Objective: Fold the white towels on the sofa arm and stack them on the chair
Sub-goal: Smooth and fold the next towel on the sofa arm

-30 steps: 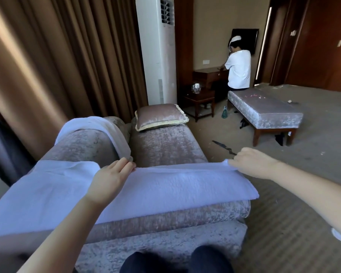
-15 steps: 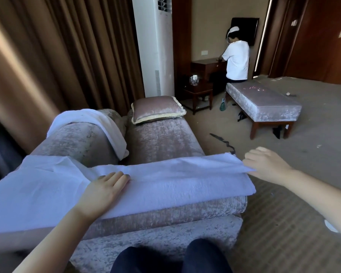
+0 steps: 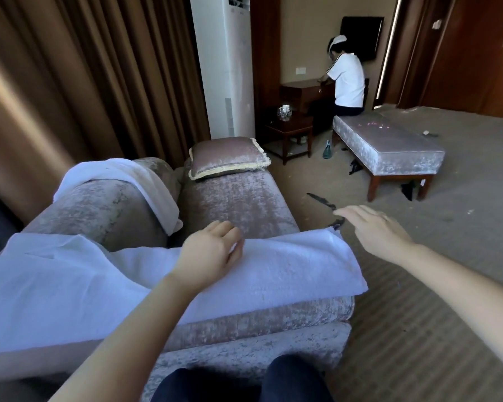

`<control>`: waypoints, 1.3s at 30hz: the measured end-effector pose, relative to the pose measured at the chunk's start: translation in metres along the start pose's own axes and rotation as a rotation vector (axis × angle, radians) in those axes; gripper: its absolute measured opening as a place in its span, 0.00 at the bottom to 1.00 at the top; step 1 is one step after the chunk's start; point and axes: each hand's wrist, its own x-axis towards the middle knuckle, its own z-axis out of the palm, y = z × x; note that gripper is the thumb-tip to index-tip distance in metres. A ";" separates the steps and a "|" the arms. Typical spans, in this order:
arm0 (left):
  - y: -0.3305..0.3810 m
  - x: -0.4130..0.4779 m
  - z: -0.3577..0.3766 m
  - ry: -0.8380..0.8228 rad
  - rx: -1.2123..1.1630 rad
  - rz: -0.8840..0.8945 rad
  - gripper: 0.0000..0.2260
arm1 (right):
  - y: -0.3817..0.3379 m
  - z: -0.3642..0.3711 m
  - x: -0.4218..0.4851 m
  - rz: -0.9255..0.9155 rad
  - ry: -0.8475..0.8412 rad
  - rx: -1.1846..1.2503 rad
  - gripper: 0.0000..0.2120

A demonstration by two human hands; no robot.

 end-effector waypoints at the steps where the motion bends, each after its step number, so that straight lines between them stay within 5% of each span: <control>1: 0.008 0.010 0.013 -0.033 0.011 -0.016 0.13 | -0.006 -0.002 0.010 -0.050 -0.048 0.021 0.35; 5: 0.025 0.013 0.061 -0.176 -0.022 -0.089 0.16 | -0.019 -0.003 0.027 -0.332 -0.308 -0.060 0.18; 7: 0.027 0.007 0.066 -0.180 -0.068 -0.152 0.16 | -0.006 0.002 0.028 -0.333 -0.278 -0.097 0.18; 10: 0.027 0.004 0.065 -0.167 -0.063 -0.181 0.16 | 0.016 0.022 0.030 -0.270 -0.056 0.055 0.13; 17: 0.028 0.005 0.067 -0.171 -0.072 -0.205 0.16 | 0.017 0.039 0.034 0.062 0.109 0.505 0.12; 29: 0.031 0.006 0.064 -0.165 -0.084 -0.206 0.17 | 0.008 0.047 0.021 0.145 0.033 0.842 0.13; 35: 0.033 0.005 0.063 -0.118 -0.083 -0.207 0.15 | 0.013 0.060 0.018 0.184 0.066 0.719 0.09; 39: 0.035 0.005 0.058 -0.036 -0.067 -0.132 0.11 | 0.006 0.067 0.008 0.285 0.103 0.967 0.06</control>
